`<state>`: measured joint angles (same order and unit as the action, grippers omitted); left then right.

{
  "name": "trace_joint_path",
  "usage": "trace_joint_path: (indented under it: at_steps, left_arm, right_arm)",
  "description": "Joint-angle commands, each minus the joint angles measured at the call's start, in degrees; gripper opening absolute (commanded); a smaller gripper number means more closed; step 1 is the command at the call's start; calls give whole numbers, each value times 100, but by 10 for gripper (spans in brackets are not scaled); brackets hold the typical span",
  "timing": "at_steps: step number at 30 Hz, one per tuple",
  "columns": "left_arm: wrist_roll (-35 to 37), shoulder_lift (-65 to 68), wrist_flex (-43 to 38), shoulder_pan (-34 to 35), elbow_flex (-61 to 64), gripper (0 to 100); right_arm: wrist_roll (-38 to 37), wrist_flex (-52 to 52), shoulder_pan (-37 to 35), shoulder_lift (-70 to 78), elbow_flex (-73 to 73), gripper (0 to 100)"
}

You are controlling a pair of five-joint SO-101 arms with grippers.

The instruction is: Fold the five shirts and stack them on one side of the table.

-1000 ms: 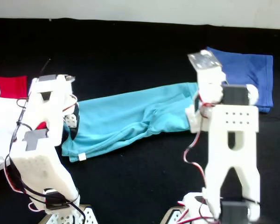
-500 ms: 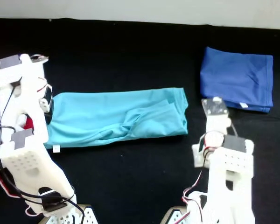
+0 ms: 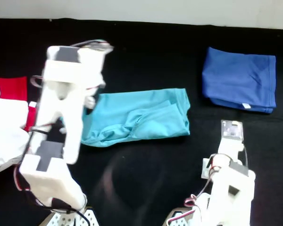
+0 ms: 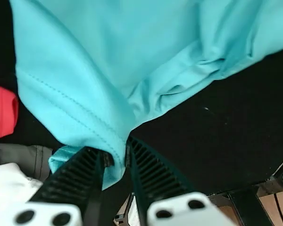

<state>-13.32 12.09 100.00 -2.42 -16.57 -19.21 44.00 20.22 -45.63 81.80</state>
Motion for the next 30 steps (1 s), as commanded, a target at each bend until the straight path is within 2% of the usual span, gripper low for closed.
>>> trace_joint_path:
  at_steps: [1, 9, 14, 20, 30]
  left_arm:
    - [26, -303, 88, -796, -409, 8]
    - [35, 462, 88, -1877, -1807, 8]
    - [70, 1569, 79, -2404, -2800, 8]
    - [273, 3134, 79, -2949, -4760, 8]
    - [237, 5262, 44, -2791, -6782, 8]
  right_arm:
    - [-53, -585, 180, -31, 400, 7]
    - [-44, -602, 145, -31, 409, 7]
    - [-26, -602, 145, -31, 409, 7]
    - [-26, -602, 145, -31, 418, 7]
    - [-18, -602, 145, -31, 435, 7]
